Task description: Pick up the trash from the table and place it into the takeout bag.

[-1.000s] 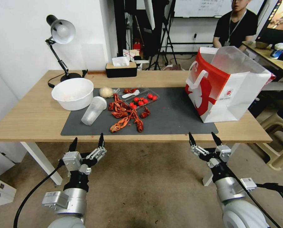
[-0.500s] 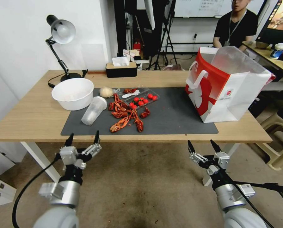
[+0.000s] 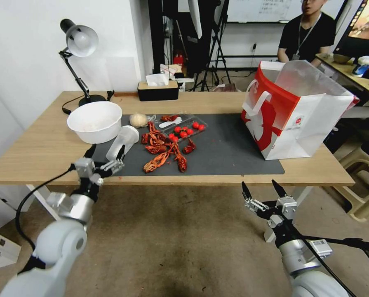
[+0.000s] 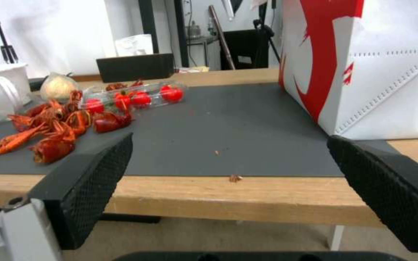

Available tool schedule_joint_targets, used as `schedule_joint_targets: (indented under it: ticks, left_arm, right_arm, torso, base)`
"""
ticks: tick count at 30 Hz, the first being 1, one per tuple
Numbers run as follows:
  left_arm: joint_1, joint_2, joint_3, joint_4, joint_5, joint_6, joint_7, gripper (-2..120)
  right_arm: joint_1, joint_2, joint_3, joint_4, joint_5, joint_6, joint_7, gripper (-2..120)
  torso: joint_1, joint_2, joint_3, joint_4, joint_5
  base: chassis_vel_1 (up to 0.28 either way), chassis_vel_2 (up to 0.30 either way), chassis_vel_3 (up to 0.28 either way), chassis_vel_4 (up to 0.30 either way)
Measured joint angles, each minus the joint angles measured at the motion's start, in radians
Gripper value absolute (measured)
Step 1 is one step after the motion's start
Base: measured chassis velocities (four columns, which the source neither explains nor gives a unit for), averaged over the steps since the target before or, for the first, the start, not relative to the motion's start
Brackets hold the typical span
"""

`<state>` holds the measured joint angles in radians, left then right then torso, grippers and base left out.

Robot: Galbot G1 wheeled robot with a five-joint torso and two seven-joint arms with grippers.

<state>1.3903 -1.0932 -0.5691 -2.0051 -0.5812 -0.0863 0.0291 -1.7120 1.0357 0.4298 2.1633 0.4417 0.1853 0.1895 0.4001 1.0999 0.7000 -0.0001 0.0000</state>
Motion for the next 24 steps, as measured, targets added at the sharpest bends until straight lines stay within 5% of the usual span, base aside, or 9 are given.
schedule_joint_targets:
  ticks: [11,14,24]
  left_arm:
    - [-0.155,0.137,0.046,0.139,-0.092,0.131,0.038,100]
    - [-0.188,0.169,0.066,0.156,-0.144,0.216,0.058,100]
    - [-0.269,0.179,0.087,0.194,-0.194,0.355,0.058,100]
  right_arm:
    - [0.000,0.005,-0.006,0.001,-0.018,-0.008,0.009,100]
    - [-0.001,0.005,-0.003,-0.002,-0.019,-0.008,0.010,100]
    - [0.006,0.004,-0.003,-0.018,-0.021,-0.008,0.008,100]
  torso:
    - [0.000,0.000,0.000,0.0002,0.0000]
    - [0.000,0.000,0.000,0.0003,0.0000]
    - [0.000,0.000,0.000,0.0001,-0.0001]
  base:
    - [0.000,0.000,0.000,0.000]
    - [0.000,0.000,0.000,0.000]
    - [0.000,0.000,0.000,0.000]
